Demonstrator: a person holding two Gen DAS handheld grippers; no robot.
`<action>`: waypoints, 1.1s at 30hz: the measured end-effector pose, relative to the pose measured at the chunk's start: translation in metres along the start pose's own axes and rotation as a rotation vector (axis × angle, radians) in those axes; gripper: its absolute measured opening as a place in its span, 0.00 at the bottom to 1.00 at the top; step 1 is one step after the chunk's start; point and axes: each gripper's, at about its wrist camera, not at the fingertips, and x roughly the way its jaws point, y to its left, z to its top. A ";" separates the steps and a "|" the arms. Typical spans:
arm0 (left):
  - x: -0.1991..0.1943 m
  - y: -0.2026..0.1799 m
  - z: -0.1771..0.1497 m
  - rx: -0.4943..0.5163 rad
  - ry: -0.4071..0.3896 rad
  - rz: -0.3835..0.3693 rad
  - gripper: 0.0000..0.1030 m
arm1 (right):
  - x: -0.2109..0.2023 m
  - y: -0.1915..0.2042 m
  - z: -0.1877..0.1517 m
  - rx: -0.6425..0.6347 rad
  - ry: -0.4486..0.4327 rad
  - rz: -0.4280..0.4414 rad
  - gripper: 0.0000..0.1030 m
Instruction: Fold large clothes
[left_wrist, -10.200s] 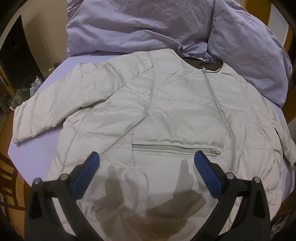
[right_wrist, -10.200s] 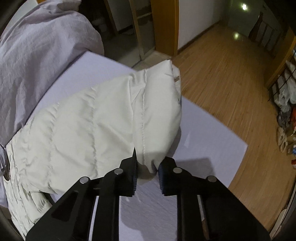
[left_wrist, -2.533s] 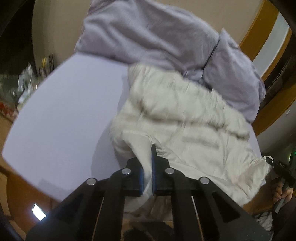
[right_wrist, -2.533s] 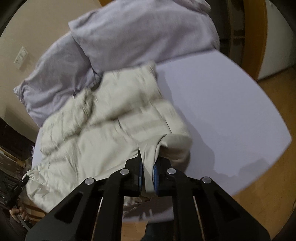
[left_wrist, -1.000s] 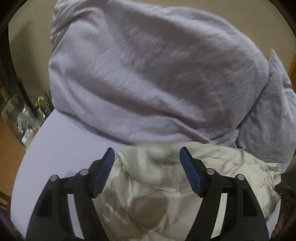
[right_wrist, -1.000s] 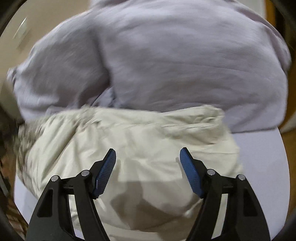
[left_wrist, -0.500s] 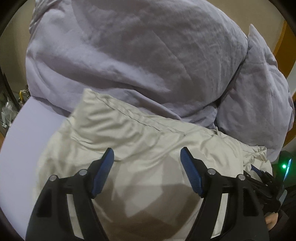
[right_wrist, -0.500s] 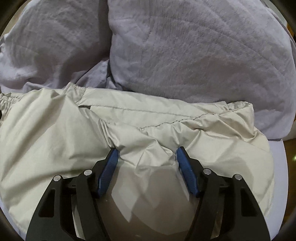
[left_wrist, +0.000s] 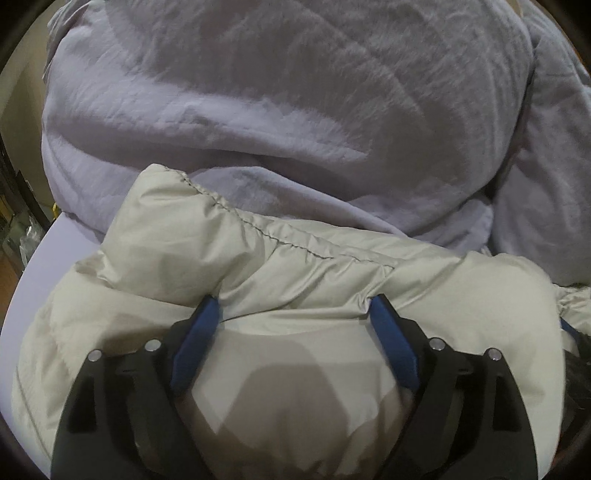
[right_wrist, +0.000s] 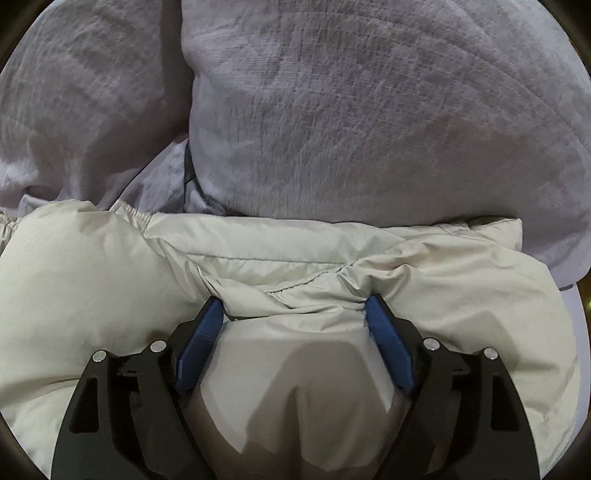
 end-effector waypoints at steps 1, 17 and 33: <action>0.003 -0.001 0.001 0.001 -0.003 0.004 0.85 | 0.002 0.001 0.002 0.004 -0.004 -0.002 0.82; 0.035 -0.028 -0.008 -0.011 -0.040 0.048 0.89 | 0.017 -0.001 0.004 0.017 -0.046 -0.016 0.88; 0.038 -0.029 -0.006 -0.009 -0.035 0.051 0.90 | 0.026 0.007 0.004 0.016 -0.045 -0.017 0.89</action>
